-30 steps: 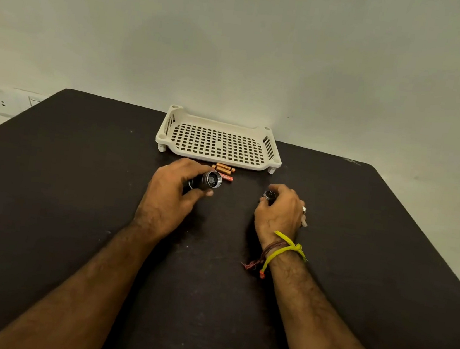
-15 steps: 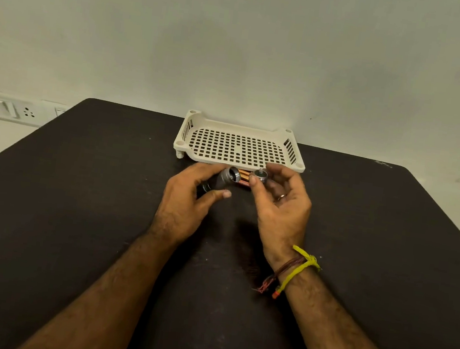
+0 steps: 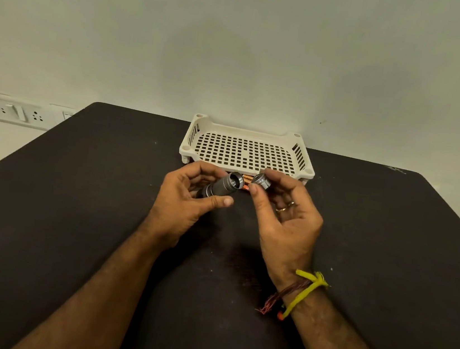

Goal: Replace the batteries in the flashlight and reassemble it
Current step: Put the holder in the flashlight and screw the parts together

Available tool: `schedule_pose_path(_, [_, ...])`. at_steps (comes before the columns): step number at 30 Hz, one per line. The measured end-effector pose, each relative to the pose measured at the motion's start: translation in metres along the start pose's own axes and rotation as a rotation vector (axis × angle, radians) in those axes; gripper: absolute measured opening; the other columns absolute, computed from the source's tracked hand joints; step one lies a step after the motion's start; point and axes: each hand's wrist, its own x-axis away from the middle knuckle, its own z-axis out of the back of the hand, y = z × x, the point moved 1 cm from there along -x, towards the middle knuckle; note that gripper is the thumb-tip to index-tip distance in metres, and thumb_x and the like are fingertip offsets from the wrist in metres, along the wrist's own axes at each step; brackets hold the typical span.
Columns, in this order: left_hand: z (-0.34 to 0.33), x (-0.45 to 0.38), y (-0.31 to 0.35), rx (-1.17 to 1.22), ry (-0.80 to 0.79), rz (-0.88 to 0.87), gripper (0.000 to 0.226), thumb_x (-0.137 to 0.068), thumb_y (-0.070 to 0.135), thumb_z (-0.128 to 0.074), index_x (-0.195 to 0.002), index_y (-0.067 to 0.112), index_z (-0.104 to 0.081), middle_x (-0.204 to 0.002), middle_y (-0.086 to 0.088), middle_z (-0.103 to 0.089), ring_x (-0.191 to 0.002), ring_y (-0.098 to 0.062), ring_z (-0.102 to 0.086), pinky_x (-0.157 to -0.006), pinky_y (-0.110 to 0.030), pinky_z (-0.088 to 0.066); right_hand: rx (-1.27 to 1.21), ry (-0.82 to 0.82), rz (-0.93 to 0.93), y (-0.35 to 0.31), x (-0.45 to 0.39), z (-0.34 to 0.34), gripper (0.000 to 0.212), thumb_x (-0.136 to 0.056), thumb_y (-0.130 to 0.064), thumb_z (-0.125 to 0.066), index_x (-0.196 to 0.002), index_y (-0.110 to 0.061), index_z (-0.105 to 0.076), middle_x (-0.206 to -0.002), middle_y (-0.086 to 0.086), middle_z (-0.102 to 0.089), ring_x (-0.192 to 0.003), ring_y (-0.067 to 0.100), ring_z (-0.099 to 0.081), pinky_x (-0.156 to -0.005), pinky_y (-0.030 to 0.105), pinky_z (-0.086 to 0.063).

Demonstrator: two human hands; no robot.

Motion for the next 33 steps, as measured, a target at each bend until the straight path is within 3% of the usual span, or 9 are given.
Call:
schedule_pose_path(5, [-0.001,0.0,0.003,0.005,-0.014,-0.012,0.04,-0.06,0.015,-0.088,-0.096,0.025,-0.073,-0.103,0.003,-0.075,-0.105,-0.015,-0.069,-0.091,-0.031,-0.056,0.181,-0.096,0.2,-0.003,0.0,0.0,0.03,-0.089,-0.011,-0.076,-0.118,-0.013,-0.071,-0.116,-0.004,-0.067,-0.113,0.021,-0.066,-0.092,0.037,-0.057])
schedule_pose_path(12, [-0.001,0.0,0.001,0.002,-0.002,-0.011,0.042,-0.061,0.004,-0.088,-0.098,0.017,-0.073,-0.104,-0.002,-0.075,-0.107,-0.017,-0.069,-0.096,-0.037,-0.056,0.14,-0.117,0.08,-0.001,0.003,0.0,0.032,-0.084,-0.011,-0.08,-0.115,-0.01,-0.07,-0.114,-0.003,-0.072,-0.109,0.018,-0.07,-0.093,0.043,-0.057])
schedule_pose_path(16, [-0.002,0.0,0.002,-0.047,-0.017,-0.045,0.04,-0.064,0.001,-0.088,-0.097,0.02,-0.073,-0.102,0.001,-0.075,-0.105,-0.016,-0.069,-0.092,-0.03,-0.056,0.188,-0.163,0.143,-0.003,0.001,0.0,0.032,-0.083,-0.009,-0.079,-0.114,-0.013,-0.073,-0.114,-0.003,-0.072,-0.112,0.014,-0.067,-0.096,0.035,-0.055])
schedule_pose_path(20, [-0.001,0.0,0.002,-0.07,0.01,-0.062,0.041,-0.062,0.003,-0.088,-0.099,0.013,-0.074,-0.101,0.002,-0.076,-0.103,-0.012,-0.07,-0.086,-0.02,-0.055,0.095,-0.189,-0.034,0.003,-0.001,0.002,0.035,-0.082,-0.004,-0.079,-0.115,-0.014,-0.072,-0.111,-0.002,-0.074,-0.107,0.017,-0.07,-0.092,0.036,-0.058])
schedule_pose_path(25, [-0.002,0.001,0.003,-0.036,0.021,-0.04,0.044,-0.058,0.012,-0.089,-0.1,0.015,-0.075,-0.102,0.002,-0.076,-0.101,-0.013,-0.072,-0.083,-0.019,-0.055,-0.032,-0.163,-0.181,0.005,-0.005,0.006,0.034,-0.08,0.0,-0.079,-0.11,-0.015,-0.072,-0.102,0.001,-0.078,-0.097,0.014,-0.074,-0.087,0.021,-0.057])
schedule_pose_path(29, [0.005,-0.001,0.002,0.094,0.07,0.006,0.056,-0.054,0.011,-0.091,-0.107,0.016,-0.073,-0.103,-0.006,-0.074,-0.101,-0.018,-0.07,-0.083,-0.024,-0.056,-0.109,-0.127,-0.263,0.007,-0.009,0.007,0.033,-0.079,0.003,-0.078,-0.103,-0.019,-0.073,-0.098,-0.004,-0.078,-0.093,0.009,-0.074,-0.083,0.018,-0.056])
schedule_pose_path(33, [0.009,-0.003,0.003,0.282,0.129,0.059,0.071,-0.051,0.013,-0.092,-0.118,0.011,-0.067,-0.102,-0.009,-0.07,-0.101,-0.021,-0.068,-0.084,-0.031,-0.058,-0.134,-0.163,-0.314,0.008,-0.01,0.009,0.036,-0.078,0.005,-0.078,-0.106,-0.018,-0.072,-0.102,0.006,-0.078,-0.097,0.015,-0.073,-0.088,0.025,-0.058])
